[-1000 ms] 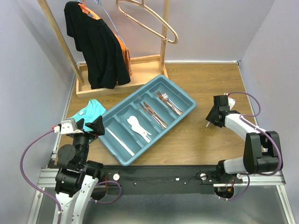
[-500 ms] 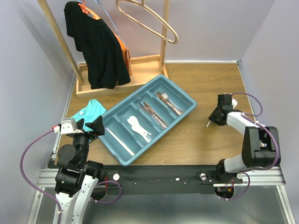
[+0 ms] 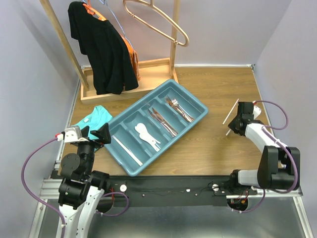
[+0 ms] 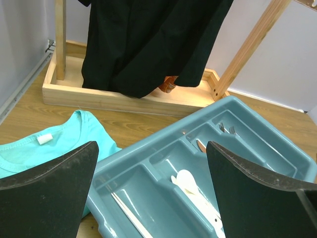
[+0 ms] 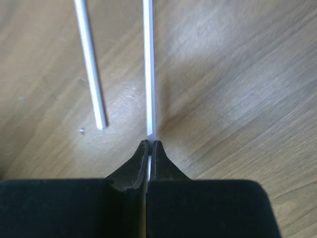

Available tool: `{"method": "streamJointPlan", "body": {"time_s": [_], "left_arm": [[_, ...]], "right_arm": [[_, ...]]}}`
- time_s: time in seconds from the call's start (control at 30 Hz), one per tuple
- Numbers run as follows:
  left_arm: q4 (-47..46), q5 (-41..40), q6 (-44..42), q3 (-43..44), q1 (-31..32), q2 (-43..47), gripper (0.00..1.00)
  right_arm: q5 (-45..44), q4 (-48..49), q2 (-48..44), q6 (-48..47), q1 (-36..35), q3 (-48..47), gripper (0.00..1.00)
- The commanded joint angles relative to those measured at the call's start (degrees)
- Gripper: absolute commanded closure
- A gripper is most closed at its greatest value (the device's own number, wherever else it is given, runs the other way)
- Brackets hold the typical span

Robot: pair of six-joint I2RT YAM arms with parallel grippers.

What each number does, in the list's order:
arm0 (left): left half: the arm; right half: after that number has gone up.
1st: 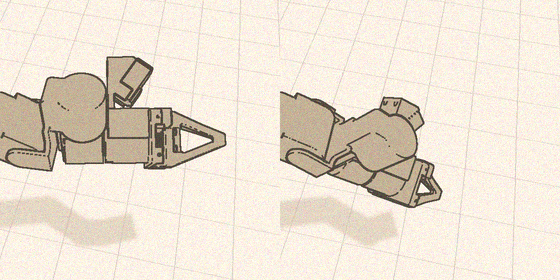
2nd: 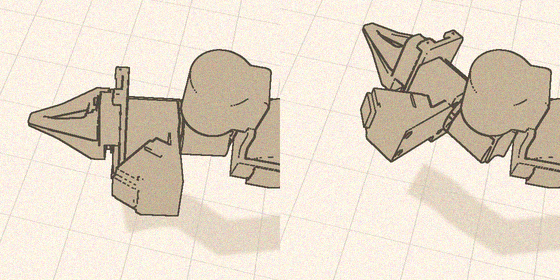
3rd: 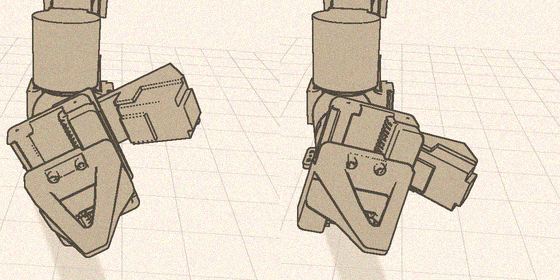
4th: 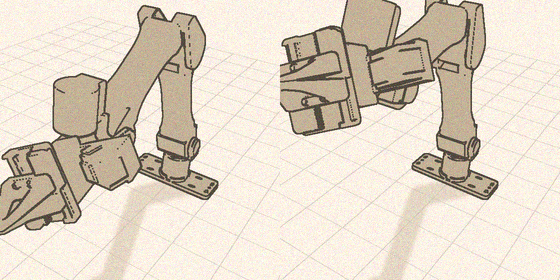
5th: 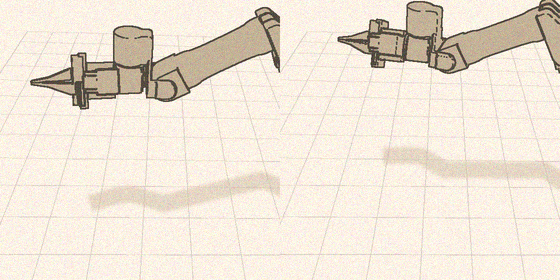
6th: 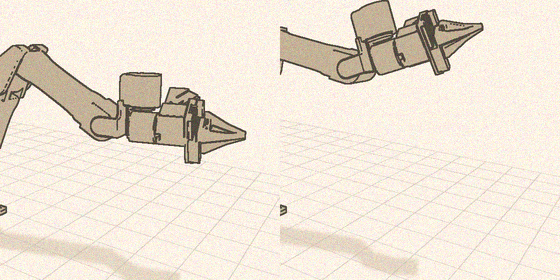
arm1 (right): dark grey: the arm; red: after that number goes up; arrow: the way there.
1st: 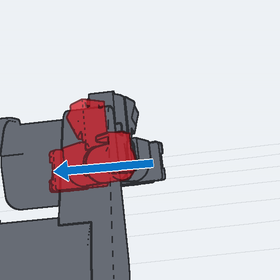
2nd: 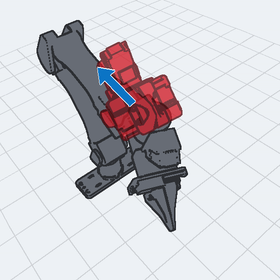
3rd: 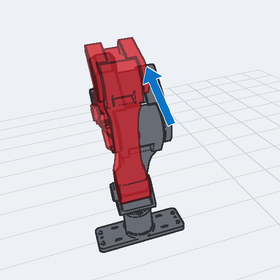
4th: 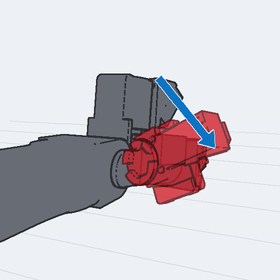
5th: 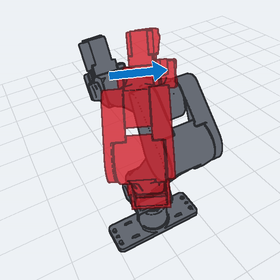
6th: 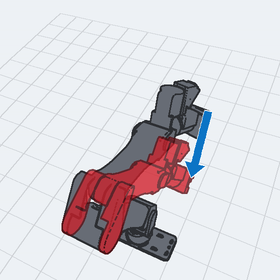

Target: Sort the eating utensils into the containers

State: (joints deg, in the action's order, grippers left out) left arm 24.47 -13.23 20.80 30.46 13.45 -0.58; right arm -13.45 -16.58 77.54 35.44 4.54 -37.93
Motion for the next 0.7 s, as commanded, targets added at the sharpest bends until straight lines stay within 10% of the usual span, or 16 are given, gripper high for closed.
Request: {"method": "streamJointPlan", "body": {"time_s": [0.0, 0.33, 0.67], "left_arm": [[-0.9, 0.5, -0.5, 0.0, -0.4, 7.4, 0.01], [-1.1, 0.8, -0.4, 0.0, -0.4, 7.3, 0.01], [-1.1, 0.9, -0.5, -0.1, -0.4, 7.0, 0.01]], "right_arm": [[-1.6, 0.6, -5.9, -1.5, 0.4, 0.2, 0.96], [10.5, 7.4, -16.8, -6.1, -4.9, 0.0, 0.99], [12.0, 13.4, -9.7, -9.1, -33.8, -8.7, 0.99]]}}
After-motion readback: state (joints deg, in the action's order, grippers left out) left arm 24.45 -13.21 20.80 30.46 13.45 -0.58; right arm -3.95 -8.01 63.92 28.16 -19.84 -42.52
